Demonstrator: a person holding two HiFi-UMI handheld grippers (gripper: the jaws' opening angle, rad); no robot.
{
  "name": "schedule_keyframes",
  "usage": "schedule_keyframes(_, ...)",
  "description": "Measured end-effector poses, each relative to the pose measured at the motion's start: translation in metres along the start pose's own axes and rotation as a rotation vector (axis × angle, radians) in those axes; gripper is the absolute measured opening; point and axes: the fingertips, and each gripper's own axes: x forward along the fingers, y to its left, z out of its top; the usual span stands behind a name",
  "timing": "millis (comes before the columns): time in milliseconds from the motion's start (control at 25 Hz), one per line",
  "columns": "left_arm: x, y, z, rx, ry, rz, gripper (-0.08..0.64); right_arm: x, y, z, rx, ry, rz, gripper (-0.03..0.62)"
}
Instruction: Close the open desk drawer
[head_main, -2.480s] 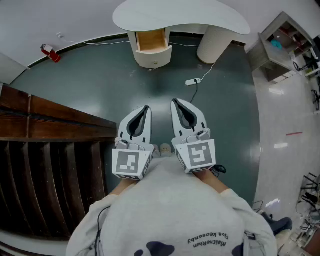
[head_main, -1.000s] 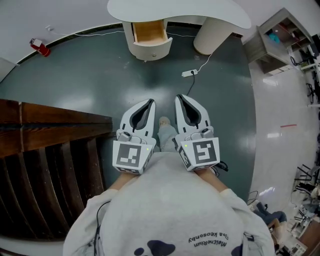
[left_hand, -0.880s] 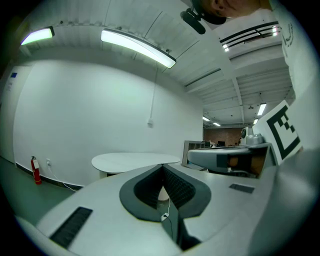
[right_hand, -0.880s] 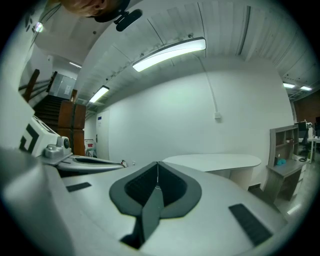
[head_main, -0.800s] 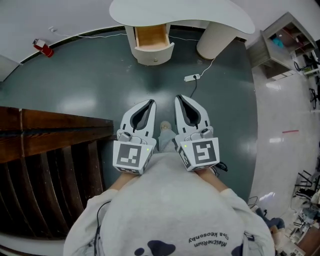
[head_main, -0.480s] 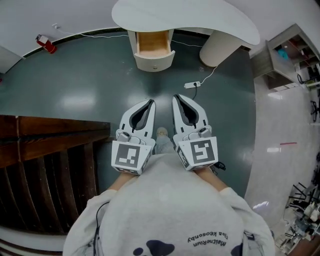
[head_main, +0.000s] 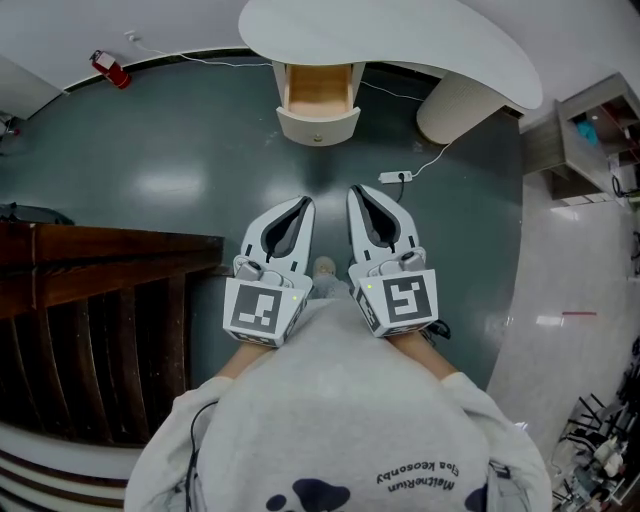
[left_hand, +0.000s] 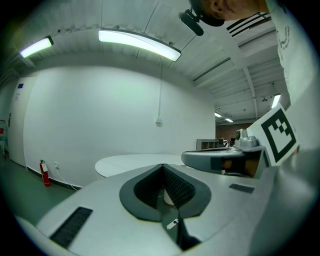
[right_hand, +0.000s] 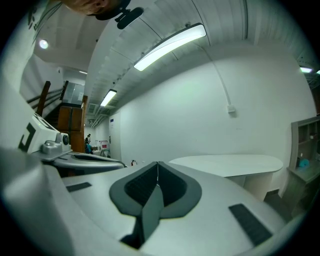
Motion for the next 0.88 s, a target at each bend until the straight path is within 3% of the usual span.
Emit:
schedule_keyframes(440, 0.025, 0.012, 0.005, -0.004, -0.005, 0.007, 0.011, 0.015, -0.024, 0.003, -0.007, 0.006, -0.017, 0.017)
schedule_keyframes(880, 0.081, 0.039, 0.009, -0.027, 0.013, -0.065, 0.011, 0.055, -0.055, 0.006, -0.006, 0.027, -0.090, 0.017)
